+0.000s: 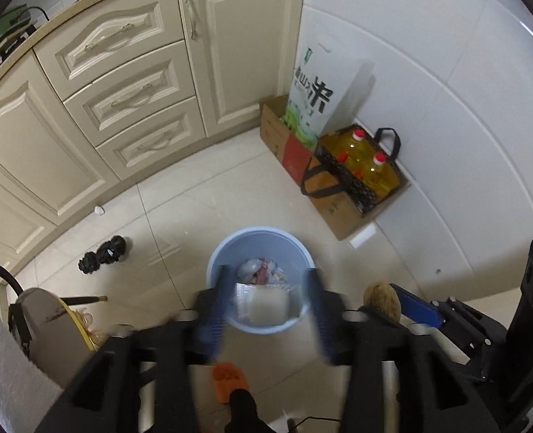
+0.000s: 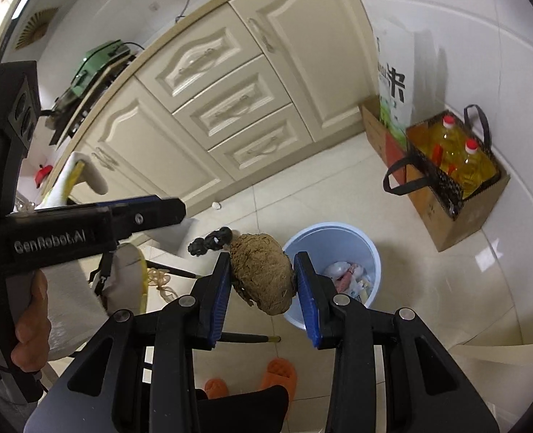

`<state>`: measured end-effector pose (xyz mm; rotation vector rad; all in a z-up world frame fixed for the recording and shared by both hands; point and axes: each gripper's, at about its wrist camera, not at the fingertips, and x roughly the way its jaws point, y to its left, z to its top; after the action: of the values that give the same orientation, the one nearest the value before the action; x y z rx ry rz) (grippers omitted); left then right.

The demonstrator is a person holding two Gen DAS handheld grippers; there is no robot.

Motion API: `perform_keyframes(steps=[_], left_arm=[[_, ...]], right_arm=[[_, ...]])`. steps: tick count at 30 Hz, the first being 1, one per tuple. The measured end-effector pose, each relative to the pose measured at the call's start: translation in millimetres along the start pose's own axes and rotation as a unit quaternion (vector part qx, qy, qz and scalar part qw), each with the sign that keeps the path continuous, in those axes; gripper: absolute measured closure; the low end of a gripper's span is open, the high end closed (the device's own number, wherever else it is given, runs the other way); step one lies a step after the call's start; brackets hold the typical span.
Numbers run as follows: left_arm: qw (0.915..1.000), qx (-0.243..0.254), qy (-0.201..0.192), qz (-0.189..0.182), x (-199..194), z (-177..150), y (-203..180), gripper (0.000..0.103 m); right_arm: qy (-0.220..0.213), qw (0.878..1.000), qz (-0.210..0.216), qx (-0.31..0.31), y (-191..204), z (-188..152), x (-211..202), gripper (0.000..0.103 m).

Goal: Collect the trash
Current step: 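Open both tools over the blue bin, then move both tools back over the table toward the remaining items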

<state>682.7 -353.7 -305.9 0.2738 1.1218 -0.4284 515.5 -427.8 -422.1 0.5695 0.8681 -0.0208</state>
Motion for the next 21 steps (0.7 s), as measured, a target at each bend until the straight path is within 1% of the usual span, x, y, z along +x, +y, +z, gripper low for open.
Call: perform_keyframes(steps=[1,2,6,9,12,17,21], left_arm=[[0.9999,0.001,-0.005,0.012,8,1,-1,0.031],[0.9997,0.001,-0.011,0.022,11,-5,2,0.027],[0.9990,-0.006,-0.016,0.042,15,-20,5,0.027],[0.9978,-0.018,-0.028,0.057,6,-26,3,0.027],[0.9973,-0.035,-0.040,0.051,-9,-31,3,0.027],[0.9944,-0.048,-0.074,0.059,-61,-46,18,0.025],[0.9921,-0.059,-0.099,0.050,-99,-63,28,0.023]], right_arm=[[0.002,1.000,0.000,0.003,-2,1,4,0.067],[0.003,1.000,-0.001,0.004,-5,0,7,0.067],[0.011,1.000,-0.002,0.008,-7,2,23,0.066],[0.009,1.000,-0.001,0.004,-1,8,31,0.066],[-0.001,1.000,-0.001,-0.008,11,19,34,0.066],[-0.018,0.999,-0.014,-0.036,31,38,32,0.065],[-0.023,0.999,-0.007,-0.043,47,37,17,0.065]])
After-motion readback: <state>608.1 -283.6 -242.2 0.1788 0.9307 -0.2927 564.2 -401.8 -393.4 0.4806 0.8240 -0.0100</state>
